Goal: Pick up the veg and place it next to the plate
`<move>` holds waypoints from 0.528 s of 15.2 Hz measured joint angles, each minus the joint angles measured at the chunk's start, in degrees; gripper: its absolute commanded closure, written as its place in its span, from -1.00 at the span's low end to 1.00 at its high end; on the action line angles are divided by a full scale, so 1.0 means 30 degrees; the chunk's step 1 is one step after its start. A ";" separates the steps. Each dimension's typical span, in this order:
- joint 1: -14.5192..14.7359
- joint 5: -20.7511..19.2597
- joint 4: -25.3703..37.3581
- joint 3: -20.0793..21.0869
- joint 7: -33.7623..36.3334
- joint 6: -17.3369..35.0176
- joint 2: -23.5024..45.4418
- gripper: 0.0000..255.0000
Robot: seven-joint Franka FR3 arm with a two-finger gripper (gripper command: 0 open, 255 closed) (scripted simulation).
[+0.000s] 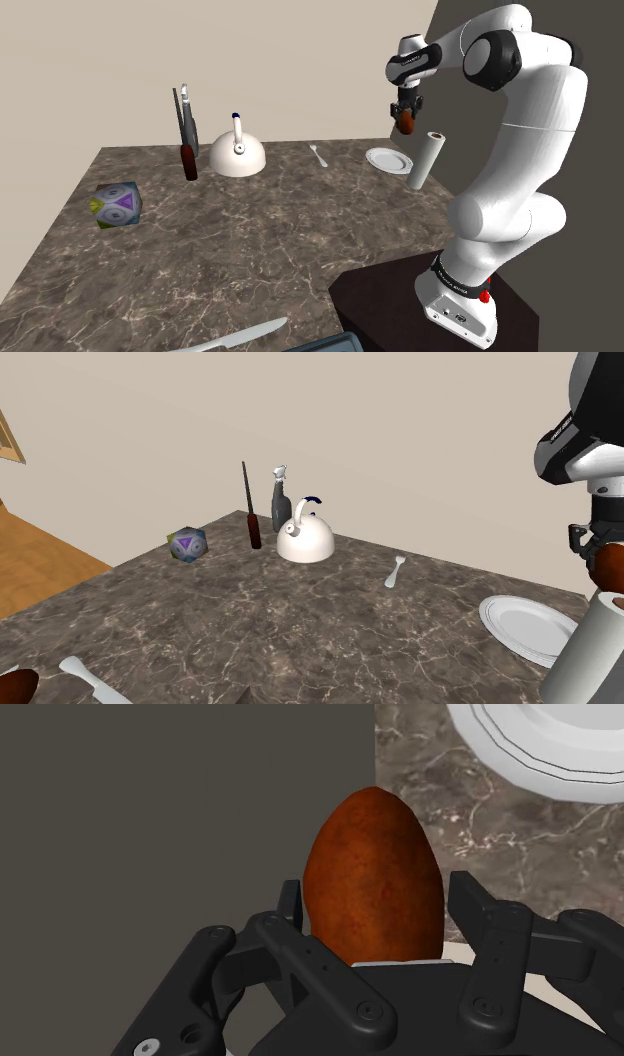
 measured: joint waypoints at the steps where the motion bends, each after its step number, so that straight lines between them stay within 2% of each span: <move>1: -0.0011 -0.0050 -0.0313 -0.0009 0.0098 0.0258 -0.0014 1.00; 8: -0.0083 -0.0250 -0.1099 0.0001 0.0619 0.1719 0.0760 1.00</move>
